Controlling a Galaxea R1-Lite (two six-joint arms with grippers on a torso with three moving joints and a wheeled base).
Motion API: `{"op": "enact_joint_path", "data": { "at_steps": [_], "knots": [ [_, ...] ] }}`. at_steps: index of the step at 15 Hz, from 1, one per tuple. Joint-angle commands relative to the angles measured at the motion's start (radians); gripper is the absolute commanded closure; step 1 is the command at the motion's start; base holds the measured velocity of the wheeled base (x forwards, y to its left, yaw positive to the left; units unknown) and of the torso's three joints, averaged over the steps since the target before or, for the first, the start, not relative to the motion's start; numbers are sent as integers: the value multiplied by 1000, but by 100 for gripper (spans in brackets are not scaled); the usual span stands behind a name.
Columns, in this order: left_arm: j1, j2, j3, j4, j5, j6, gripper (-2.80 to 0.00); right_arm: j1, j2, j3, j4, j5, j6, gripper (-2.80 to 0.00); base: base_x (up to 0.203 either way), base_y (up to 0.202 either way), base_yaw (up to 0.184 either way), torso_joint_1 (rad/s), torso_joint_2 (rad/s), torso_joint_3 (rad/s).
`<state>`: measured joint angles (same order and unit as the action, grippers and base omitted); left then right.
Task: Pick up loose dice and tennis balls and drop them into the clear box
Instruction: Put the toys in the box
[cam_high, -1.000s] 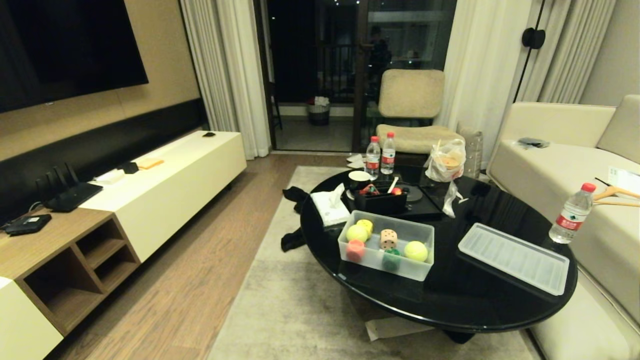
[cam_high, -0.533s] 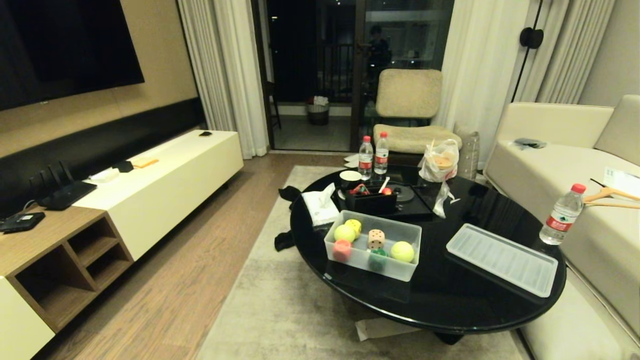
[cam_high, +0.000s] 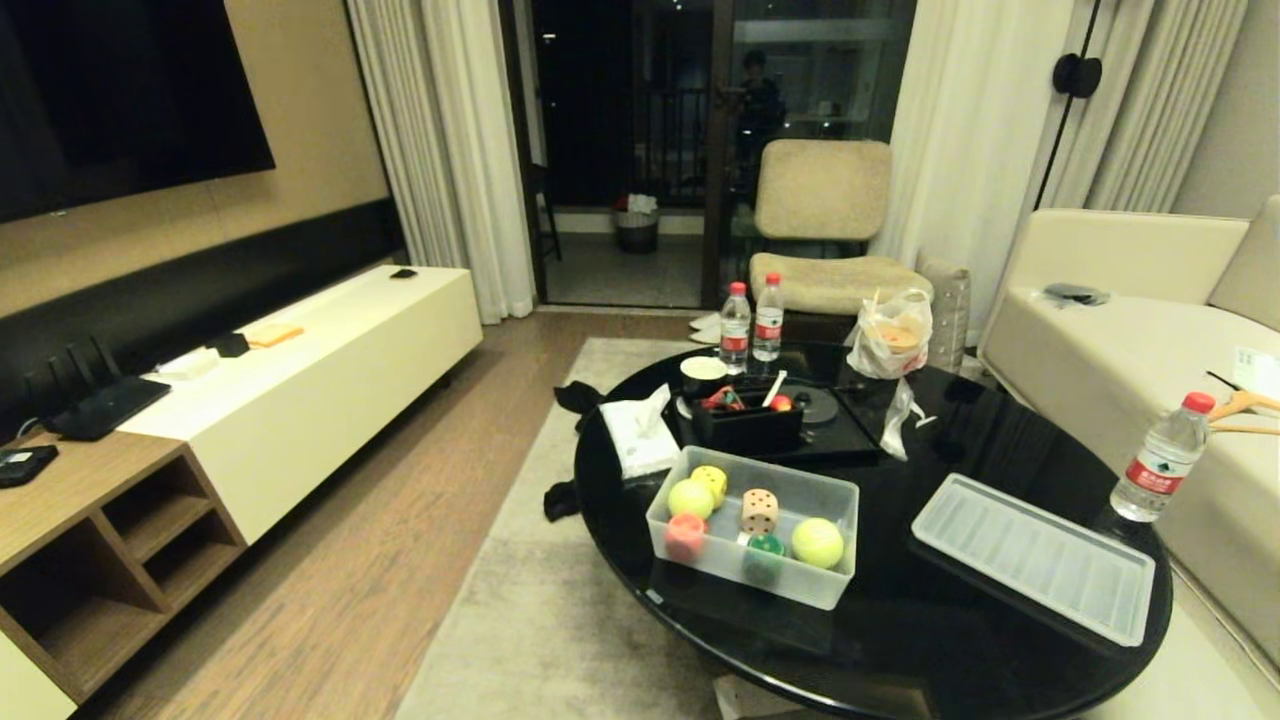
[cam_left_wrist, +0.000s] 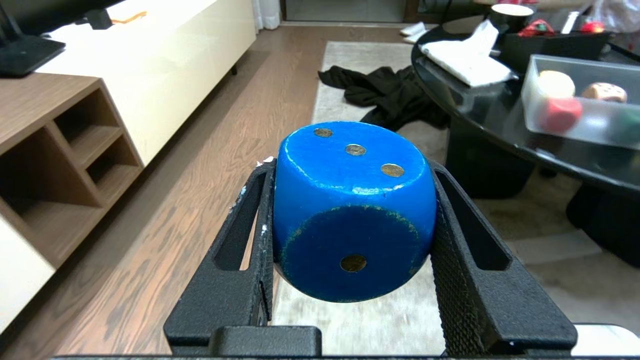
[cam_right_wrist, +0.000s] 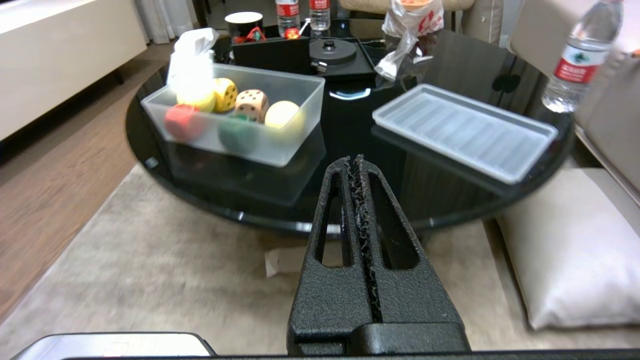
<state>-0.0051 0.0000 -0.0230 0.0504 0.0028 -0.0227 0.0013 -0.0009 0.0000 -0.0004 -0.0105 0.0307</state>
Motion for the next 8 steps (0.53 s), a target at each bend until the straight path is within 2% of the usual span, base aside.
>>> {"op": "enact_joint_path", "data": {
  "at_steps": [1, 8],
  "knots": [
    [1, 0, 0, 0, 0, 0, 0, 0, 1, 2, -1, 0, 0, 0, 160, 0, 26, -2, -2, 7],
    [1, 0, 0, 0, 0, 0, 0, 0, 1, 2, 0, 0, 0, 0, 169, 0, 7, 4, 3, 1]
  ]
}}
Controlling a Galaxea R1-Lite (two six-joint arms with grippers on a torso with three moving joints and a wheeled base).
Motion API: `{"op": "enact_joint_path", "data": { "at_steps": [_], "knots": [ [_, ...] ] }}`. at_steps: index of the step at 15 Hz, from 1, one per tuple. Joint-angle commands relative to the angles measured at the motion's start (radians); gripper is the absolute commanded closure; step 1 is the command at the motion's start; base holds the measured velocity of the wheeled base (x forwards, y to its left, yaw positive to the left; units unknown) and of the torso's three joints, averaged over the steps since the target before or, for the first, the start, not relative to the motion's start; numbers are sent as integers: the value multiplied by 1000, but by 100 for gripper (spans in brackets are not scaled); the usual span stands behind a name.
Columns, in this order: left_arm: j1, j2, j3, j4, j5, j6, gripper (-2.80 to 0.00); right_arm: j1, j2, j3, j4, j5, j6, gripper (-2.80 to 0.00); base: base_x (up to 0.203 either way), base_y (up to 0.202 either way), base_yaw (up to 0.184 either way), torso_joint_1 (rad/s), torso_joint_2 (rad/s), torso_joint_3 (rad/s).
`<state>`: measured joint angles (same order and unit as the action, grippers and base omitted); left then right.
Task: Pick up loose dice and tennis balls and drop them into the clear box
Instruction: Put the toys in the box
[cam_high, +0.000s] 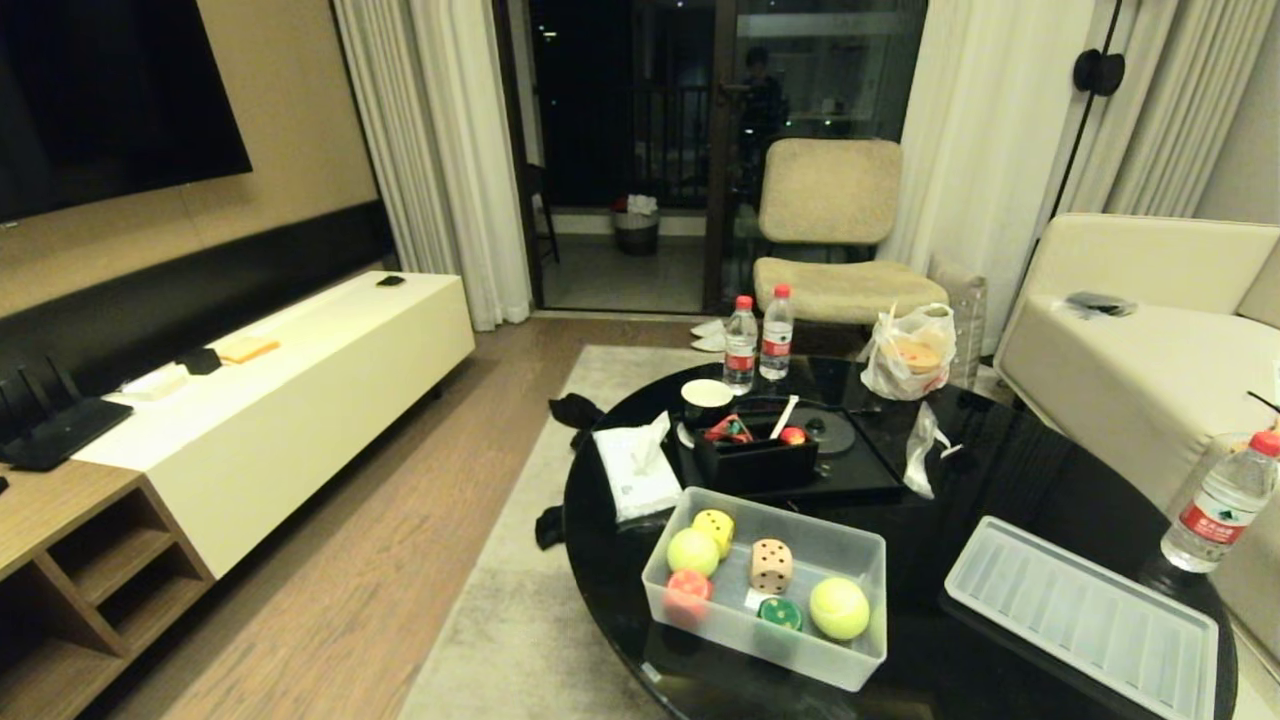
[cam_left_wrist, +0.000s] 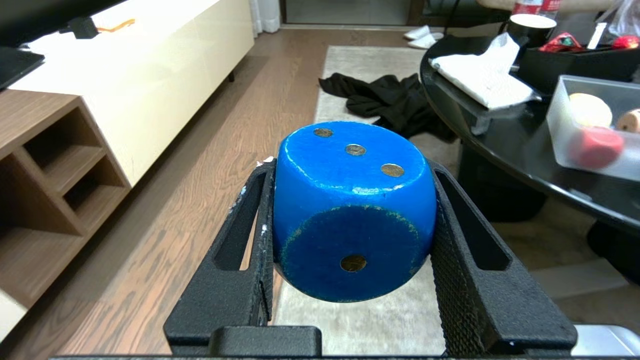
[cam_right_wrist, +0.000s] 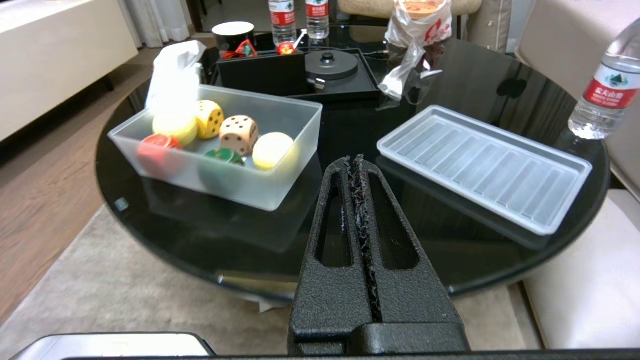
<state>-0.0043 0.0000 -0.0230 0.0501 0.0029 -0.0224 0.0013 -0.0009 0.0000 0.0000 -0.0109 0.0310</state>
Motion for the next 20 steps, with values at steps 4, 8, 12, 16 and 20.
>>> {"op": "enact_joint_path", "data": {
  "at_steps": [4, 8, 12, 16, 20],
  "knots": [
    [0, 0, 0, 0, 0, -1, 0, 0, 1, 2, 0, 0, 0, 0, 0, 0, 0, 0, 0, 0],
    [0, 0, -4, 2, 3, 10, 0, 0, 1, 2, 0, 0, 0, 0, 0, 0, 0, 0, 0, 0],
    [-6, 174, -214, 22, 0, 11, 0, 0, 1, 2, 0, 0, 0, 0, 0, 0, 0, 0, 0, 0],
    [-19, 676, -568, 9, -38, 4, 0, 0, 1, 2, 0, 0, 0, 0, 0, 0, 0, 0, 0, 0],
    [-52, 1141, -951, -16, -131, 6, 0, 0, 1, 1, 0, 0, 0, 0, 0, 0, 0, 0, 0, 0]
  ]
}}
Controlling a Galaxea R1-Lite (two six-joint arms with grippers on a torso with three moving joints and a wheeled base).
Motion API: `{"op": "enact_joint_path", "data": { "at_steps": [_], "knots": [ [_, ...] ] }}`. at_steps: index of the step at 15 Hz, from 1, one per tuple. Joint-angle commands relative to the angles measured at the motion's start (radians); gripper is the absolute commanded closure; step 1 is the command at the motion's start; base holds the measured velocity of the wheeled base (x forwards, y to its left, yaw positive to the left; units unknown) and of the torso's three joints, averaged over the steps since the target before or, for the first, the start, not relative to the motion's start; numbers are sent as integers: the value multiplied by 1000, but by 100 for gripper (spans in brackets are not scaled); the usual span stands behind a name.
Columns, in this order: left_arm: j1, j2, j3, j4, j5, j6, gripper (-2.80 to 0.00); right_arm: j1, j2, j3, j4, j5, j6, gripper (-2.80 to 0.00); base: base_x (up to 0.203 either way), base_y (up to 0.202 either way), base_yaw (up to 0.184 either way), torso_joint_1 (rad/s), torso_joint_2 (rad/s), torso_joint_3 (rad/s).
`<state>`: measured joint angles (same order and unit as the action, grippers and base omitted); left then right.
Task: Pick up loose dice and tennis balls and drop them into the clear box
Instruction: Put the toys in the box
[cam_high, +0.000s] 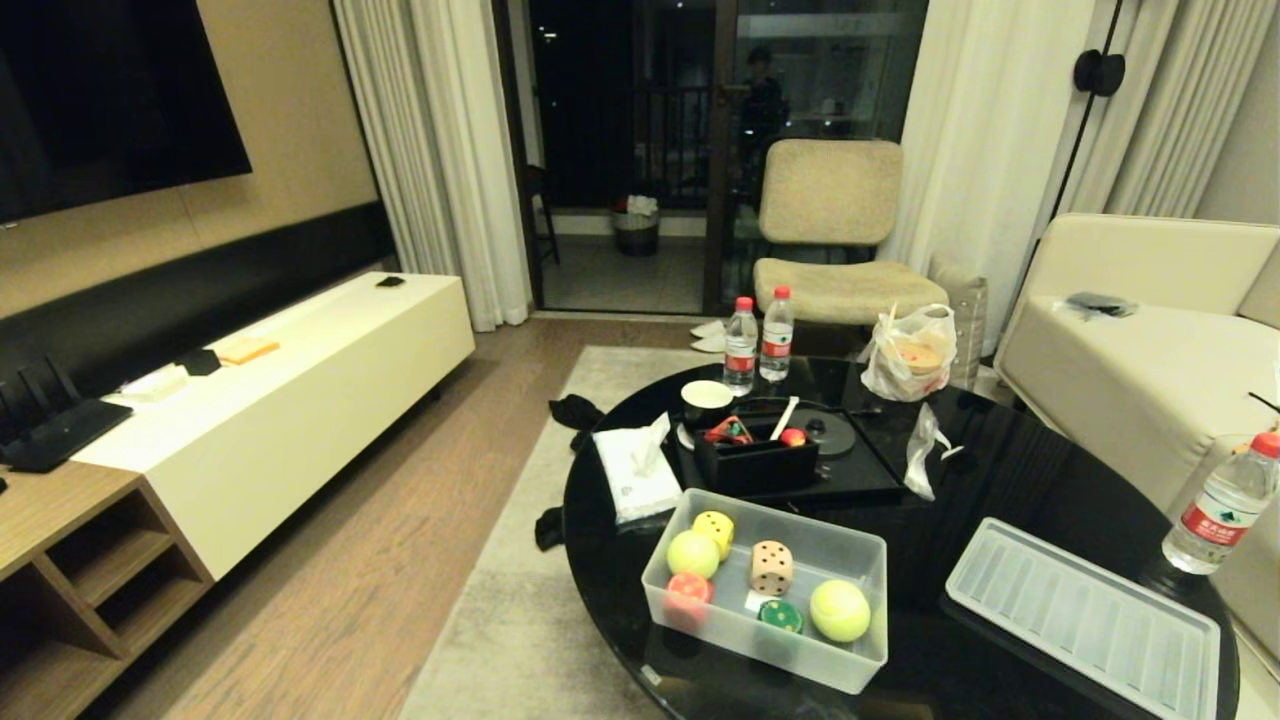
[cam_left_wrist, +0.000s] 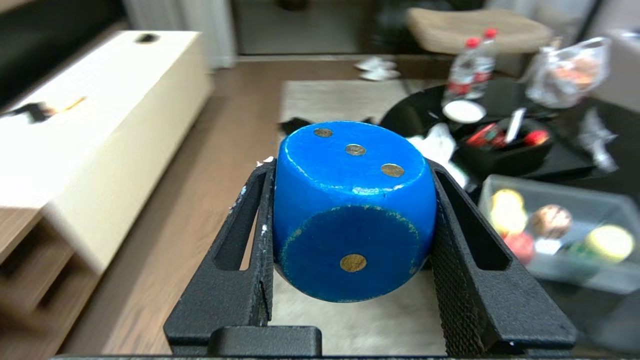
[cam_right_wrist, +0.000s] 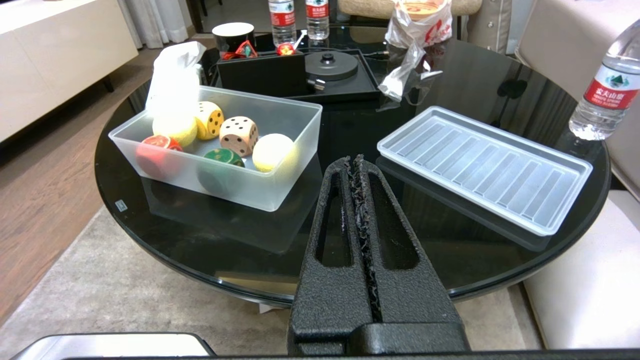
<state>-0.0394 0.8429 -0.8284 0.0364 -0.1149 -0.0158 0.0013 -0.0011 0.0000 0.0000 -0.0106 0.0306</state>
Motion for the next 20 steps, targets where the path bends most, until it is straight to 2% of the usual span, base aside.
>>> {"op": "enact_joint_path", "data": {
  "at_steps": [1, 3, 5, 7, 9, 17, 20],
  "knots": [
    [-41, 411, -245, -4, -20, -1, 0, 0, 1, 2, 0, 0, 0, 0, 0, 0, 0, 0, 0, 0],
    [-120, 617, -427, -6, -14, 0, 0, 0, 1, 1, -1, 0, 0, 0, 0, 0, 0, 0, 0, 0],
    [-250, 780, -548, -8, 7, 4, 0, 0, 1, 2, 0, 0, 0, 0, 0, 0, 0, 0, 0, 0],
    [-403, 895, -612, -16, 23, 5, 0, 0, 1, 2, 0, 0, 0, 0, 0, 0, 0, 0, 0, 0],
    [-495, 994, -629, -20, 26, 2, 0, 0, 1, 2, 0, 0, 0, 0, 0, 0, 0, 0, 0, 0],
    [-660, 1329, -639, -233, 44, -25, 0, 0, 1, 0, 0, 0, 0, 0, 0, 0, 0, 0, 0, 0],
    [-715, 1414, -658, -361, 131, -26, 0, 0, 1, 2, -1, 0, 0, 0, 0, 0, 0, 0, 0, 0]
  ]
}}
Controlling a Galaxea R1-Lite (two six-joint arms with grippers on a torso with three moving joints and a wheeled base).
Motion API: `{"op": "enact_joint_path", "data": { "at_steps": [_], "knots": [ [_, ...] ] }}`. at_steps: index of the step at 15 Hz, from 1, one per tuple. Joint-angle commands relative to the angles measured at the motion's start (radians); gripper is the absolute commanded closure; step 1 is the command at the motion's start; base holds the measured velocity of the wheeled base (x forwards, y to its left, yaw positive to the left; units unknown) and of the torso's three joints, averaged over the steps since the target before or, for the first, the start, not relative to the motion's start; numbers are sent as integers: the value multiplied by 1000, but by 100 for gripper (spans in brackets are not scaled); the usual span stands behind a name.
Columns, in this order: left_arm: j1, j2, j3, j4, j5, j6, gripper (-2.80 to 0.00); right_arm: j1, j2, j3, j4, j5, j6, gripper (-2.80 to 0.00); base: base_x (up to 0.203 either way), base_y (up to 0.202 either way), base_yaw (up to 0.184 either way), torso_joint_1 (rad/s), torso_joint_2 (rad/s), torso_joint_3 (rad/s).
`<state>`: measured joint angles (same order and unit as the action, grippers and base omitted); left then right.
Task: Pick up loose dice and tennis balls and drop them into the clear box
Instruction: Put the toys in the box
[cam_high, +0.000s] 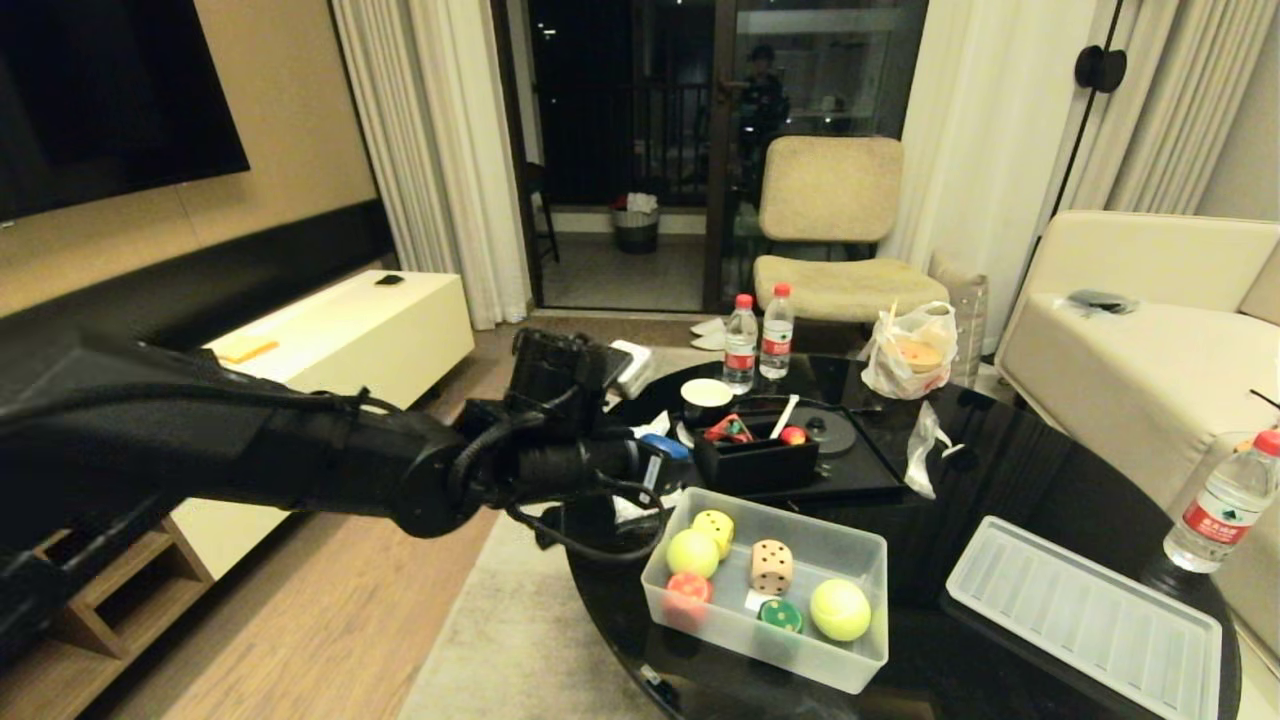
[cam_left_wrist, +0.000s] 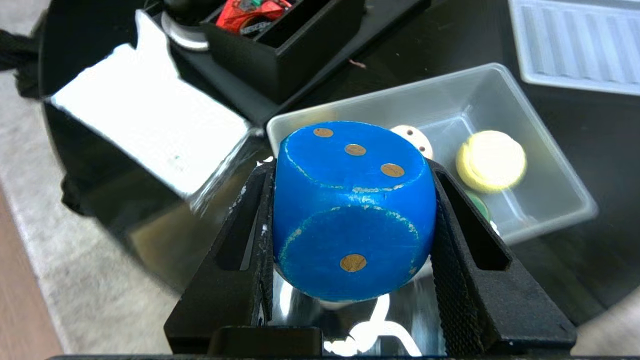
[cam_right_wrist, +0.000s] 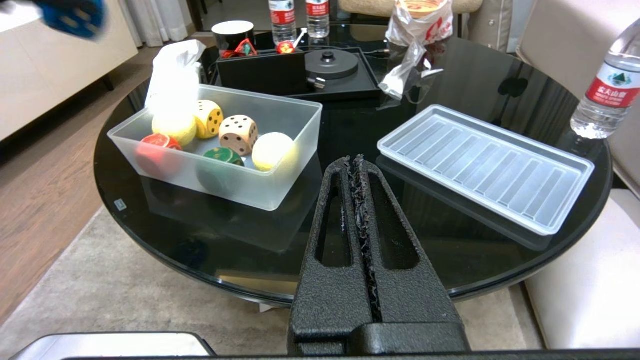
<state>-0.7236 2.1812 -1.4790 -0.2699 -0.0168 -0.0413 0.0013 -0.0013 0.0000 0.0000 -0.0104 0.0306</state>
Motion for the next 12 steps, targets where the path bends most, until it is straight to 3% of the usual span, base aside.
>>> {"op": "enact_joint_path", "data": {
  "at_steps": [1, 10, 12],
  "knots": [
    [-47, 98, -10, -92, 54, 0, 0, 0, 1, 1, -1, 0, 0, 0, 0, 0, 0, 0, 0, 0],
    [-104, 296, -153, -116, 71, 4, 0, 0, 1, 1, -1, 1, 0, 0, 0, 0, 0, 0, 0, 0],
    [-108, 341, -193, -116, 105, 9, 0, 0, 1, 2, 0, 0, 0, 0, 0, 0, 0, 0, 0, 0]
  ]
}}
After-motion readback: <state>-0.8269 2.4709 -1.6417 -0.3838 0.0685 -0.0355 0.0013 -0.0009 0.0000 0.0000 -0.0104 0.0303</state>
